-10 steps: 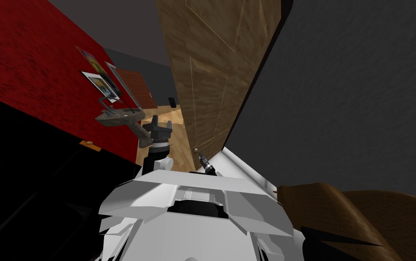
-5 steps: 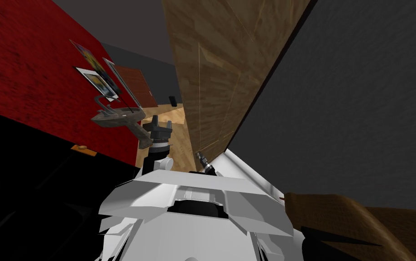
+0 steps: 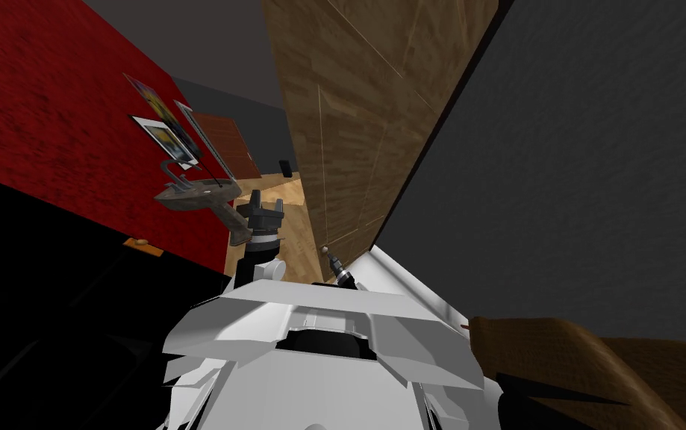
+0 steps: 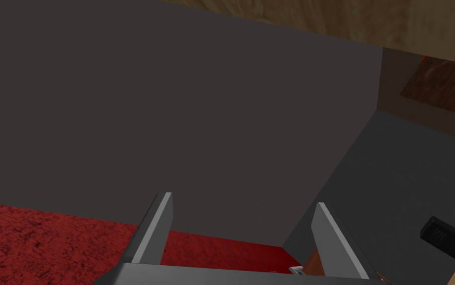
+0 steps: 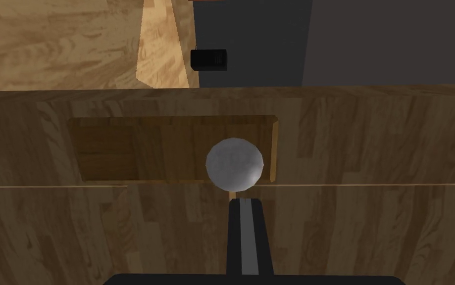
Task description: Push the door open
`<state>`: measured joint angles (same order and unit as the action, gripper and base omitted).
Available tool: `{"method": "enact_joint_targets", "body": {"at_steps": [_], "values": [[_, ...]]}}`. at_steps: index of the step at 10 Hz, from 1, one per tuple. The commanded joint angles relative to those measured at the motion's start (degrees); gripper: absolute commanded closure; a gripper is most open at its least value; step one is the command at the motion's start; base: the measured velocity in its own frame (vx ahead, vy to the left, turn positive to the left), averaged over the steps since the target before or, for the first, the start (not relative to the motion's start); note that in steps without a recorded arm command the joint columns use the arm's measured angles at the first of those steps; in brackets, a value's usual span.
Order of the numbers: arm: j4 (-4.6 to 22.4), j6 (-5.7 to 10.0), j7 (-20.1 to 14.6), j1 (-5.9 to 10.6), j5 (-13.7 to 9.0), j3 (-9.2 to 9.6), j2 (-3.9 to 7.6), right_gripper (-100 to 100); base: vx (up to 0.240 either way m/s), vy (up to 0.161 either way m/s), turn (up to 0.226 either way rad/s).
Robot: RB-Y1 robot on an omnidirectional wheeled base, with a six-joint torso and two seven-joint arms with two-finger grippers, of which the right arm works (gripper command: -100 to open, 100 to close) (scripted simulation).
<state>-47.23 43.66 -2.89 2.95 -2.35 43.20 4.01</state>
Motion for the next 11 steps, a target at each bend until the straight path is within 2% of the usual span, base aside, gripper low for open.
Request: {"method": "enact_joint_targets", "body": {"at_steps": [1,2,6,9,11], "values": [[0.0,0.00,0.0,0.01,0.0,0.00,-0.01,100,0.000,0.000,0.000],[-0.2,-0.32,0.1,-0.09,-0.2,-0.49,0.26,-100,-0.112,-0.044,-0.102],[-0.4,-0.62,0.3,-0.13,-0.4,-1.10,0.10,-100,-0.168,-0.081,-0.054],[0.1,-0.39,0.5,-0.03,-0.4,-1.56,0.22,-100,0.122,0.109,0.022],[0.5,-0.12,0.7,0.11,-0.4,-1.95,-0.14,-100,0.173,0.150,0.033]]}}
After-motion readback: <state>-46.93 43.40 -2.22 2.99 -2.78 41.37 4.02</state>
